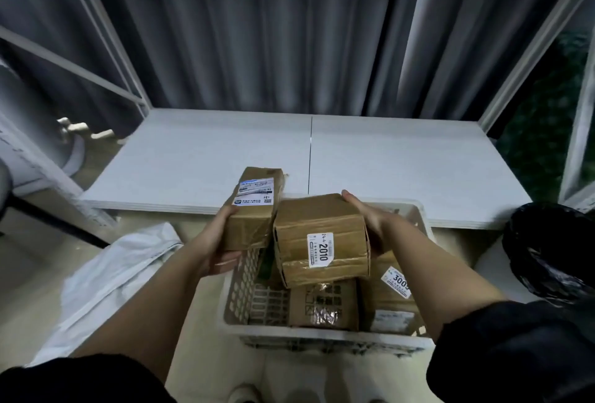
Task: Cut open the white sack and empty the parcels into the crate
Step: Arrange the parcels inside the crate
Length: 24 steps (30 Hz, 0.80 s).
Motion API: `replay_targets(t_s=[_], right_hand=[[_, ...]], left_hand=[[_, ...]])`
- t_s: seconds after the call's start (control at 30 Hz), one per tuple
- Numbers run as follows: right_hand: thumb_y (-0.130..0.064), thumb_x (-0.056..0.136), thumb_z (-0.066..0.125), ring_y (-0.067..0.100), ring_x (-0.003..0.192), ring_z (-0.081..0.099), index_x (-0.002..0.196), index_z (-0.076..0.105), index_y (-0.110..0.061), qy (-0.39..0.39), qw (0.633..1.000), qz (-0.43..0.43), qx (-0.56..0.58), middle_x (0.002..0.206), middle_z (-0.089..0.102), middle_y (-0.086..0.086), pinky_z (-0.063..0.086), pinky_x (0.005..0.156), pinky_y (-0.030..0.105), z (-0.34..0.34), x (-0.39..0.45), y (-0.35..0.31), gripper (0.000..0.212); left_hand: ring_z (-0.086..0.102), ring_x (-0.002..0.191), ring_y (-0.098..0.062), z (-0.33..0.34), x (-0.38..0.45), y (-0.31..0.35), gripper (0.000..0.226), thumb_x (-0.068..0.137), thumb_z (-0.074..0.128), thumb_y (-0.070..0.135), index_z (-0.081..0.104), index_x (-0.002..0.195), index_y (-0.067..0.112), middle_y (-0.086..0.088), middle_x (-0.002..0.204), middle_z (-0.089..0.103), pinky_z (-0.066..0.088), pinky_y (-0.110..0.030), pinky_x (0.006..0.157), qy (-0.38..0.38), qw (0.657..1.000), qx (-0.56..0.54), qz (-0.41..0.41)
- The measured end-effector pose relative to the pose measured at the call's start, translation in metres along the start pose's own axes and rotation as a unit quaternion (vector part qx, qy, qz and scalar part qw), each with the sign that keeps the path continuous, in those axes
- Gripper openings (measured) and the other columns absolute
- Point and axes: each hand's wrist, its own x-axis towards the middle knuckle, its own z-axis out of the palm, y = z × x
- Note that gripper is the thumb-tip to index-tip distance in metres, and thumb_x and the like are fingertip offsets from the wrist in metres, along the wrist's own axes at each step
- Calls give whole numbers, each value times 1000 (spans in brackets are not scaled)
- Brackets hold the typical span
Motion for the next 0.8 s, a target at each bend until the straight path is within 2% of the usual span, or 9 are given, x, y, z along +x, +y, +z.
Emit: replay_targets(t_s=[0.07,0.13,0.2,0.27,0.37,0.47,0.6,0.7,0.8], right_hand=[[-90,60,50,37,98,66,101,58,-2,5,1000,-3,17,112,65,22,51,90,49,4,3,2,97],[-94,48,52,40,100,65,106,59,-4,21,1000,-9,14,113,65,23,49,93,52,6,6,1,108],[-97,32,52,40,100,65,109,63,-8,27,1000,-10,7,114,65,23,48,94,54,1,16,3,118],[-96,26,56,40,102,65,107,66,-7,18,1000,-11,5,115,66,22,47,95,53,-5,22,4,120],[-91,39,62,37,104,64,113,61,-5,-2,1000,2,-20,118,64,21,48,94,49,-10,10,4,114],[-87,50,61,35,110,61,121,59,-6,-24,999,-2,-37,126,60,21,47,95,45,-13,3,5,107],[-89,37,61,31,105,61,110,62,-5,6,1000,-5,-14,117,64,14,42,100,47,-9,8,3,111],[-91,57,48,30,97,57,112,56,-12,-2,999,-28,-20,105,59,10,41,92,42,1,-1,-6,96],[-81,72,46,39,130,39,145,34,-22,16,997,-65,-32,147,37,11,36,95,55,6,-4,-9,95]], left_hand=[[59,71,-17,-8,-6,-5,41,82,56,60,55,80,19,-7,74,61,52,-33,81,-7,1000,7,-5],[58,66,-16,-16,-8,-10,43,79,59,60,55,82,18,-6,63,63,53,-37,84,-14,1000,3,-21],[55,56,-15,-21,-8,-13,47,76,62,61,54,86,16,-2,47,58,56,-37,79,-28,998,-6,-52],[53,50,-15,-25,-11,-11,52,73,60,64,52,87,14,-3,46,54,59,-36,69,-54,995,-6,-84],[51,47,-14,-28,-14,-9,60,66,56,69,55,85,12,-4,61,49,58,-31,61,-122,984,0,-128],[53,55,-15,-30,-13,-19,65,63,56,70,57,88,9,-7,72,50,56,-29,64,-149,978,-36,-143],[67,60,-26,-27,-12,-47,64,77,46,63,60,101,5,-20,84,64,57,-29,59,-136,976,-68,-154],[69,59,-32,-11,-11,-73,51,94,38,40,65,101,-2,-24,75,69,55,-33,65,-70,986,-26,-151],[56,59,-26,-2,3,-89,44,99,41,28,56,122,-7,-14,73,56,47,-29,56,30,991,106,-79]])
